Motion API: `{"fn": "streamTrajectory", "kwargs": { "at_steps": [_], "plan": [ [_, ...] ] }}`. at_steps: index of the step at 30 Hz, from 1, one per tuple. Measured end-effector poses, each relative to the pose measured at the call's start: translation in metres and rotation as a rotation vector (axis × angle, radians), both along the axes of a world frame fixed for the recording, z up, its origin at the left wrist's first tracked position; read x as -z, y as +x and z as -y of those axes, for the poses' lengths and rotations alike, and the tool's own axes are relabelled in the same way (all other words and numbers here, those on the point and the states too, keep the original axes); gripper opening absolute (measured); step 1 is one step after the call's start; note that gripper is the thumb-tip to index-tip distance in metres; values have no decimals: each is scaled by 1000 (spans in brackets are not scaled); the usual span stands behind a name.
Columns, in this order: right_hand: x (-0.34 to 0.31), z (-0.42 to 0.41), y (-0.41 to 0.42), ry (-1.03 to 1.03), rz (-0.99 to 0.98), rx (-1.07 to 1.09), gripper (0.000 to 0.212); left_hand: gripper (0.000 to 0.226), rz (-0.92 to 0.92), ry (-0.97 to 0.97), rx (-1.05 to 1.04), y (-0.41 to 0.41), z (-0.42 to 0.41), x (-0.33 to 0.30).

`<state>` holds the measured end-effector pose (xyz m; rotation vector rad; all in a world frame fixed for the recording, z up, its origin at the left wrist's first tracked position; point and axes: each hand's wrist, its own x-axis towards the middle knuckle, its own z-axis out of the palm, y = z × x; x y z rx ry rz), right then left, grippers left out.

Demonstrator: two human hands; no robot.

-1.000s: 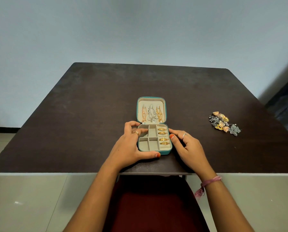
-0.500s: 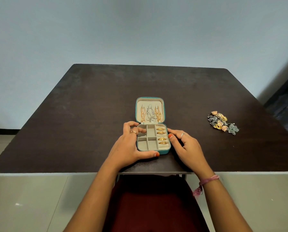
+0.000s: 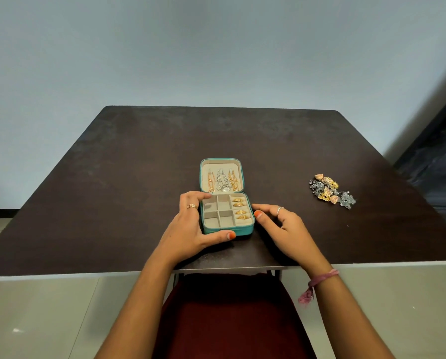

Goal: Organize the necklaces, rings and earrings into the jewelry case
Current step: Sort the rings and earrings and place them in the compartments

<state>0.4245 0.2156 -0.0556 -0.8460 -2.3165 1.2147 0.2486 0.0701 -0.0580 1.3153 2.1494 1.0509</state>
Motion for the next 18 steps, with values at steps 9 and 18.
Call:
{"fn": "streamTrajectory", "kwargs": {
  "at_steps": [9, 18],
  "plan": [
    [-4, -8, 19, -91, -8, -36, 25, 102, 125, 28, -28, -1, 0, 1],
    [-25, -88, 61, 220, -6, 490, 12, 92, 242, 101, -20, -3, 0, -2]
  ]
}}
